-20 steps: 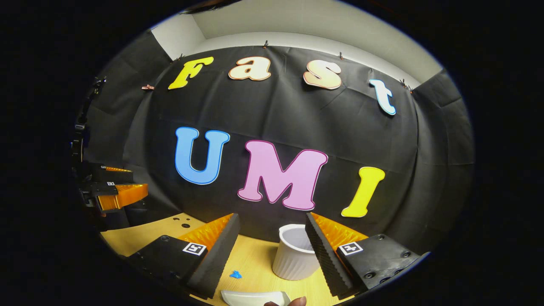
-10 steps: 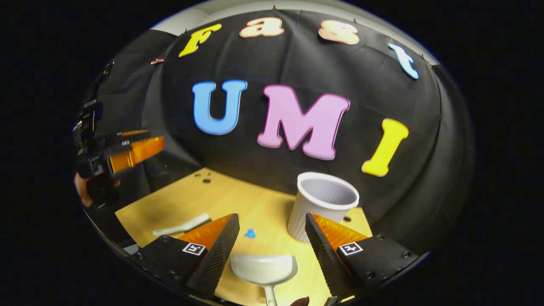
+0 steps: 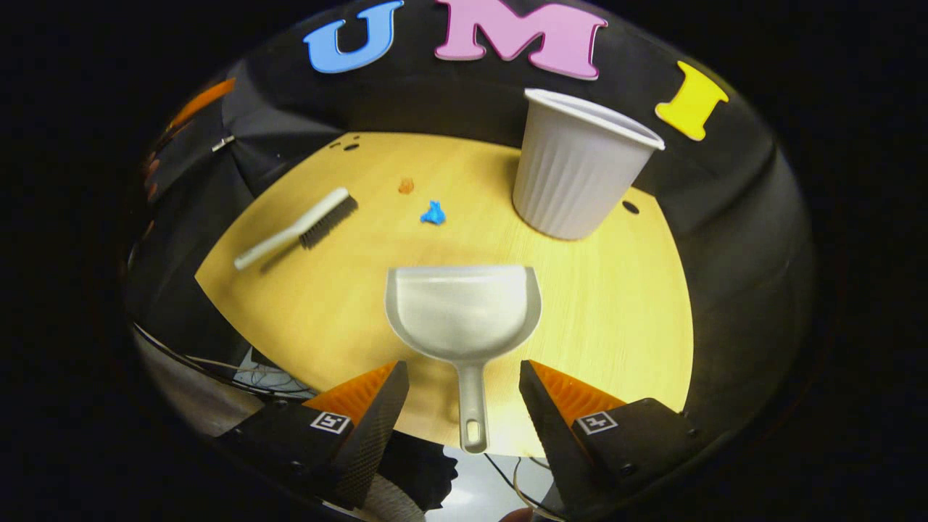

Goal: Pick up the small broom and dustpan from the desktop, sweep the trash into the dustpan with the broom, and then empty the trash into the garbage bin.

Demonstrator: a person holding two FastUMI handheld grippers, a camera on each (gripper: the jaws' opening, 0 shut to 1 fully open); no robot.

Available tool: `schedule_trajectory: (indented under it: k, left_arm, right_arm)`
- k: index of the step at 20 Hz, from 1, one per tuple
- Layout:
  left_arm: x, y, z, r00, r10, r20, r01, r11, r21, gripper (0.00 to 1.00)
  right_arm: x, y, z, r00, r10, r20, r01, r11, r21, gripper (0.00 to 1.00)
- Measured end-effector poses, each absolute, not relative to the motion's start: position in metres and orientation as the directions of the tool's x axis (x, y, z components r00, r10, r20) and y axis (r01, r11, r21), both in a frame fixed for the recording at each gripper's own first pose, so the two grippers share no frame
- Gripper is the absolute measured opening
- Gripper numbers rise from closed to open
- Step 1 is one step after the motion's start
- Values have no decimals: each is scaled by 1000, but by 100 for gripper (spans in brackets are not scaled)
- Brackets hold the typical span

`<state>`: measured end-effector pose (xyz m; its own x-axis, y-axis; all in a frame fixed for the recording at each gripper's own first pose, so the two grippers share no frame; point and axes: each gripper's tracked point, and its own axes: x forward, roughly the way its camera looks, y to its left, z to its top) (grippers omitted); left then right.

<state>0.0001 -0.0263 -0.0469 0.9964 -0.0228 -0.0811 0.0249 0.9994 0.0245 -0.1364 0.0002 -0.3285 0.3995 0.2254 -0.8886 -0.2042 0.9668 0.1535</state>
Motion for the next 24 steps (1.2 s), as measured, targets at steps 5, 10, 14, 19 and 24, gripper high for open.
schedule_trajectory:
  k: [5, 10, 14, 19, 24]
  left_arm:
    - [-5, -22, -51, 996, -4, -93, 7, 999, 36, 95]
    - [-10, -16, -55, 994, 22, -108, -16, 998, 55, 94]
    - [-12, -16, -61, 991, 34, -126, -28, 998, 50, 94]
    - [-11, -13, -64, 988, 65, -140, -61, 997, 39, 94]
    - [-5, -14, -75, 981, 87, -173, -81, 996, 45, 94]
  right_arm:
    - [-148, 6, -397, 273, 230, -934, -236, 957, 167, 96]
    - [-147, 9, -439, 188, 207, -960, -225, 961, 163, 96]
    - [-138, 15, -451, 173, 200, -964, -226, 961, 158, 94]
    - [-134, 23, -456, 144, 233, -962, -189, 961, 204, 78]
    - [-126, 21, -455, 148, 245, -958, -206, 955, 212, 39]
